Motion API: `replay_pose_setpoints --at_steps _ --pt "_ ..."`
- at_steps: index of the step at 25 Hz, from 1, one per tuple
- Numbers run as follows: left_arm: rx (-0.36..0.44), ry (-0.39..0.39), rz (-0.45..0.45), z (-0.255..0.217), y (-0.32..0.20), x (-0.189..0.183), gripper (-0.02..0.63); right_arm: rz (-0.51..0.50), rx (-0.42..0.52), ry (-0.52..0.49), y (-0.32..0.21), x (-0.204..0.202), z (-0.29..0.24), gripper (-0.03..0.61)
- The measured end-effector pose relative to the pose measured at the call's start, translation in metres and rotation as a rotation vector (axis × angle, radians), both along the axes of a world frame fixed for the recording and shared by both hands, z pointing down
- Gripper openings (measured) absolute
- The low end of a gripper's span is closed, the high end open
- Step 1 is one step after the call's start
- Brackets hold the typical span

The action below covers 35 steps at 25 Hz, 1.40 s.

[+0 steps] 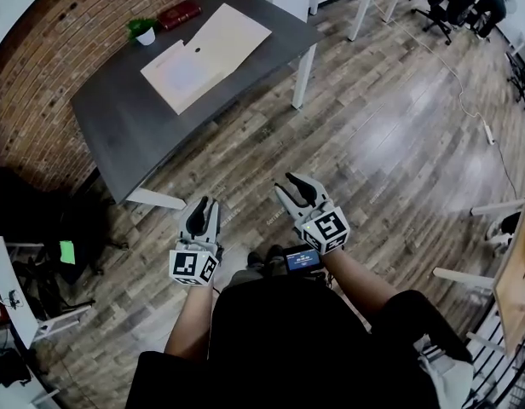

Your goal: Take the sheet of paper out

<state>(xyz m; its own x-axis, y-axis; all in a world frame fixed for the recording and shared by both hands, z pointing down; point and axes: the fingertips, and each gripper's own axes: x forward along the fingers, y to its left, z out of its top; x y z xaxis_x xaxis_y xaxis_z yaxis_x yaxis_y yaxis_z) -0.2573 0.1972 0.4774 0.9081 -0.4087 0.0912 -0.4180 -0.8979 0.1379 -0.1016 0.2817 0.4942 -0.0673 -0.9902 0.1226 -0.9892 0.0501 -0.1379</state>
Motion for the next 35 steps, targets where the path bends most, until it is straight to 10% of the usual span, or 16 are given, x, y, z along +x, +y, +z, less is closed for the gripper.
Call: replay_pose_setpoints --at_steps 20,35 --pt "0.033 0.021 -0.005 -0.018 -0.016 0.048 0.086 0.056 0.063 -0.028 0.01 0.067 -0.008 0.146" --pt "-0.003 0.066 -0.022 -0.001 -0.117 0.108 0.086 0.084 0.033 -0.027 -0.072 0.134 -0.003 0.146"
